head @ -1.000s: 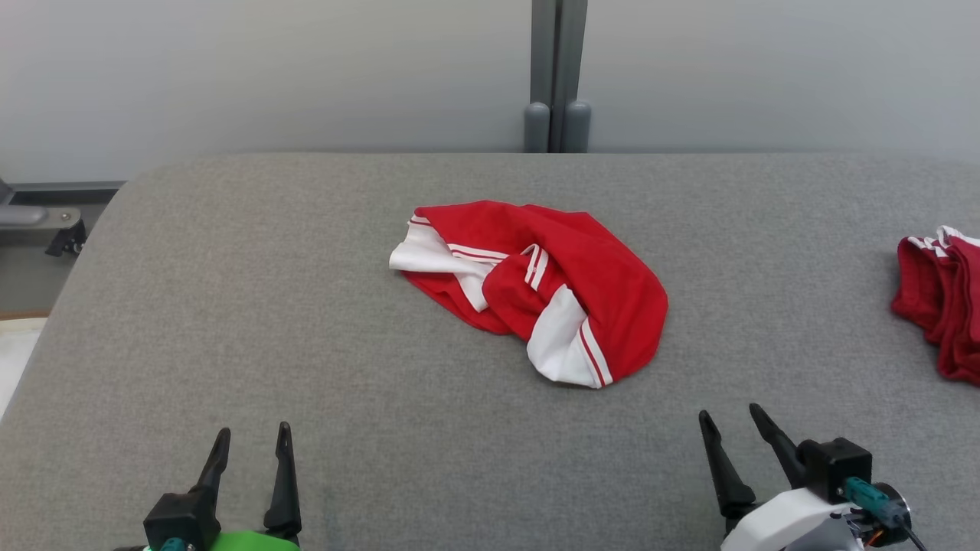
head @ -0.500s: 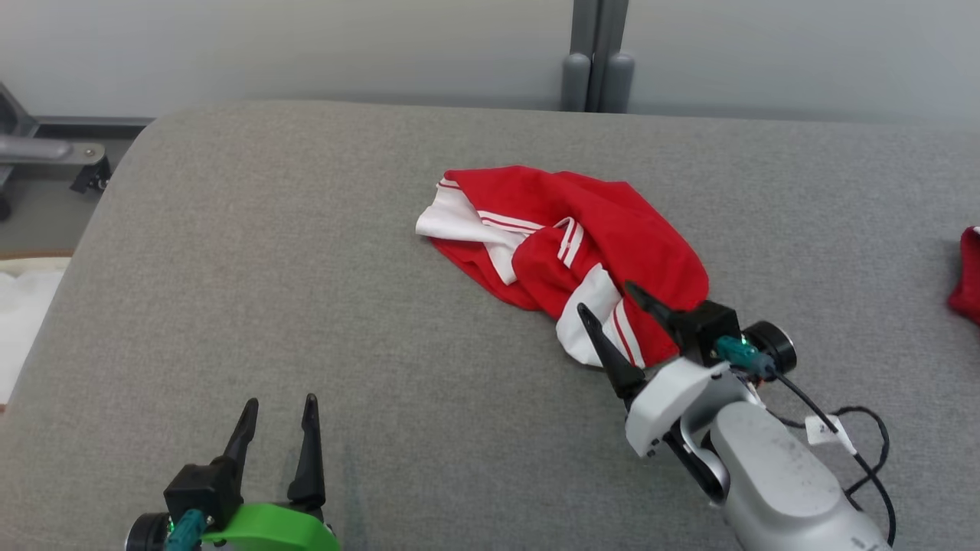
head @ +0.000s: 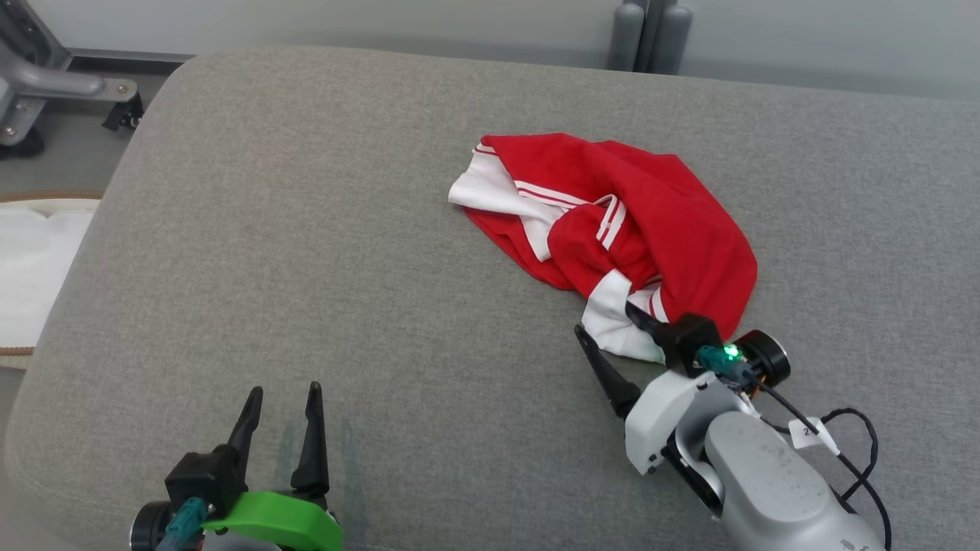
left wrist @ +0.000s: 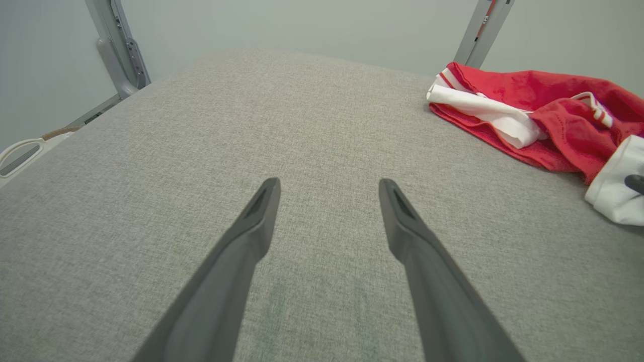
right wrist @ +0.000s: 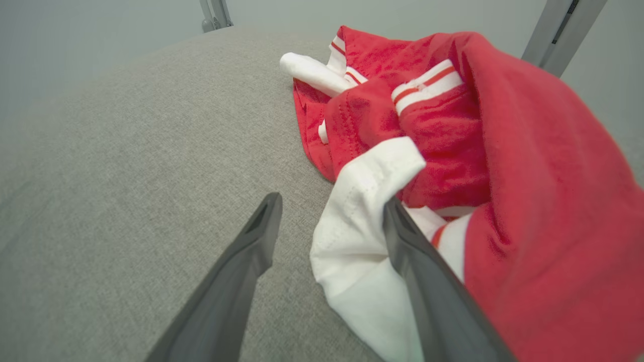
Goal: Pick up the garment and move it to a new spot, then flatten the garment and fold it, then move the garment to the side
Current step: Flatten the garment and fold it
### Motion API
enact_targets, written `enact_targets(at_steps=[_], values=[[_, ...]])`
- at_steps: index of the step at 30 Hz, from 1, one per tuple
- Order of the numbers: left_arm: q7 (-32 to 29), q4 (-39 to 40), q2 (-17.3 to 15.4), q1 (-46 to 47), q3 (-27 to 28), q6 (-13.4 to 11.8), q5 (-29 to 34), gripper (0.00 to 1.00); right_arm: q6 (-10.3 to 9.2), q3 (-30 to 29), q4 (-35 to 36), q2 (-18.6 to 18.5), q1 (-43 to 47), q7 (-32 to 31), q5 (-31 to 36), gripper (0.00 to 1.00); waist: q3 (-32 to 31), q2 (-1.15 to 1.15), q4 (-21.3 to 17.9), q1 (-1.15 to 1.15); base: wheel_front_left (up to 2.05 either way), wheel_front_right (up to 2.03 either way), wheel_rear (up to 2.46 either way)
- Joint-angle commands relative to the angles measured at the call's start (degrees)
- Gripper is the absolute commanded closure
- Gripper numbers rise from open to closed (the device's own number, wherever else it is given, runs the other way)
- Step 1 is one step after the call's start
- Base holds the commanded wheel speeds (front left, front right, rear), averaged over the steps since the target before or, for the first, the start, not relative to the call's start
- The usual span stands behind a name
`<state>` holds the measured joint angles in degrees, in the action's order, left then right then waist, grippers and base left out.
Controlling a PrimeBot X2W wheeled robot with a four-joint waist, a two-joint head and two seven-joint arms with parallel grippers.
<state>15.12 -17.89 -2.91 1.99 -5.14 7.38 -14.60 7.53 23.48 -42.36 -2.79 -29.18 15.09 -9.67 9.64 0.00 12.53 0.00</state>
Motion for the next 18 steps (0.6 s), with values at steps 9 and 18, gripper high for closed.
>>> enact_targets(at_steps=[9,18], values=[[0.0,-0.1,-0.1,2.6,-0.6,0.2,-1.2,0.0,-0.09,-0.6,-1.6,-0.3,0.6,0.1,2.1,0.0,2.2,0.0,0.2,0.0,0.0,0.0,0.0],[0.0,-0.1,-0.1,3.3,-0.6,0.2,-1.5,0.0,-0.09,-1.5,-0.4,-0.3,0.0,0.1,3.3,1.0,3.2,0.0,1.1,0.0,0.0,0.0,0.0]])
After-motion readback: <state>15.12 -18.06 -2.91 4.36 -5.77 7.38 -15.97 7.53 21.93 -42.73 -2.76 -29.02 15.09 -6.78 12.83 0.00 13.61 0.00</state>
